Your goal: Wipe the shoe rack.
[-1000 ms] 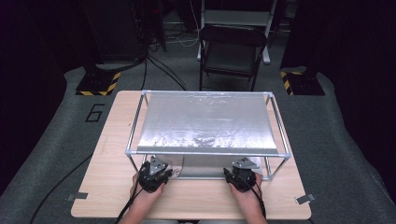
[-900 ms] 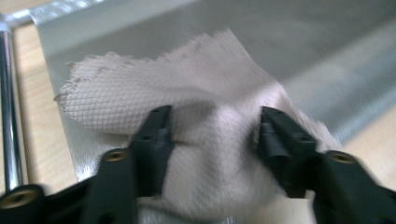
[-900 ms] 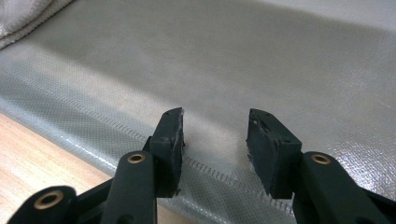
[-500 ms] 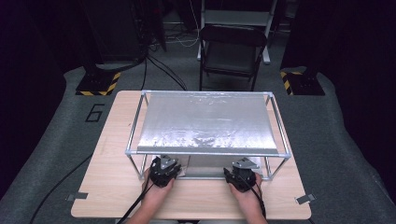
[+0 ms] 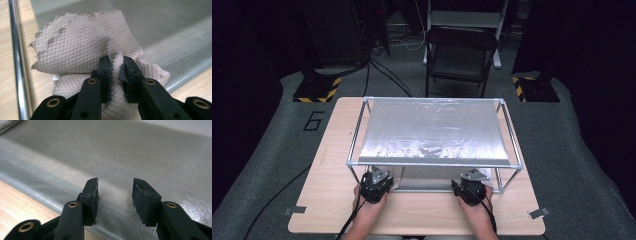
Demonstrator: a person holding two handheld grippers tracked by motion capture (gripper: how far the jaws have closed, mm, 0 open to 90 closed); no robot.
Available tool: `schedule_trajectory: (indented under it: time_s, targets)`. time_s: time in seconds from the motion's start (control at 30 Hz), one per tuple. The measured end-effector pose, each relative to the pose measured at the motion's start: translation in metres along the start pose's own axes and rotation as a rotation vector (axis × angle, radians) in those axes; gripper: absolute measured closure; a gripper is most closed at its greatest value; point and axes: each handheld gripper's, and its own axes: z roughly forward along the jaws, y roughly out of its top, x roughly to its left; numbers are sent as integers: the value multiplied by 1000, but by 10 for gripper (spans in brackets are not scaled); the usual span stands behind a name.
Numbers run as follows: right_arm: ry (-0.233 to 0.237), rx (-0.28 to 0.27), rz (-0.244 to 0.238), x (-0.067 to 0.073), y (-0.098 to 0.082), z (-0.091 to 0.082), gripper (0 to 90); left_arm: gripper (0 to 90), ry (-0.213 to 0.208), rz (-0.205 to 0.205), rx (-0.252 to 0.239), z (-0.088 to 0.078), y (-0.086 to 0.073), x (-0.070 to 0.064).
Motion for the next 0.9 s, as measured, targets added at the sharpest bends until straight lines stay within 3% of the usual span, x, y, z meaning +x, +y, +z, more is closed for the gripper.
schedule_trajectory:
  time_s: [0.13,0.17,0.2,0.23,0.27,0.3,0.33,0.37,0.4,0.43,0.47,0.5,0.53,0.57,0.63,0.73,0.77,0.83,0.9]
  targets:
    - [2,-3,-4,0,0,1,557,790,0,-26,5,1,0,-3]
    - [2,-3,-5,0,0,0,563,790,-57,-94,-66,8,2,-12]
    - [2,-3,-5,0,0,0,563,790,-57,-94,-66,8,2,-12]
    - [3,-4,-11,0,0,1,565,789,-99,-96,-68,10,5,-20]
    - [3,-4,-11,0,0,1,565,789,-99,-96,-68,10,5,-20]
    - [2,-3,-7,0,0,1,565,790,-101,-8,-41,10,8,-25]
    - [2,-3,-7,0,0,1,565,790,-101,-8,-41,10,8,-25]
    - [3,-3,-5,0,0,0,565,789,-93,23,-40,10,8,-27]
    - [2,-3,-6,0,0,0,565,788,-93,23,-40,10,8,-27]
    - [3,-3,-6,0,0,1,566,785,-109,-3,-37,9,7,-23]
    - [3,-3,-6,0,0,1,565,785,-109,-3,-37,9,7,-23]
    - [3,-3,-6,0,0,1,565,785,-104,-28,-45,9,7,-21]
    - [2,-2,-6,0,0,0,566,784,-84,-25,-42,7,6,-19]
    - [3,-4,-11,0,0,1,566,784,-62,14,-17,4,4,-14]
    - [3,-3,-6,0,0,1,565,785,-30,-9,-10,-2,-1,-6]
    - [3,-3,-6,0,0,1,566,785,-5,-1,-1,-5,-2,-3]
    - [2,-2,-6,0,0,0,566,784,-1,-34,1,-6,-4,-1]
    - [-7,-5,-16,0,0,0,566,785,4,-14,5,-7,-4,2]
    - [-9,-4,-15,0,0,0,566,788,-1,-31,-5,-5,-4,-1]
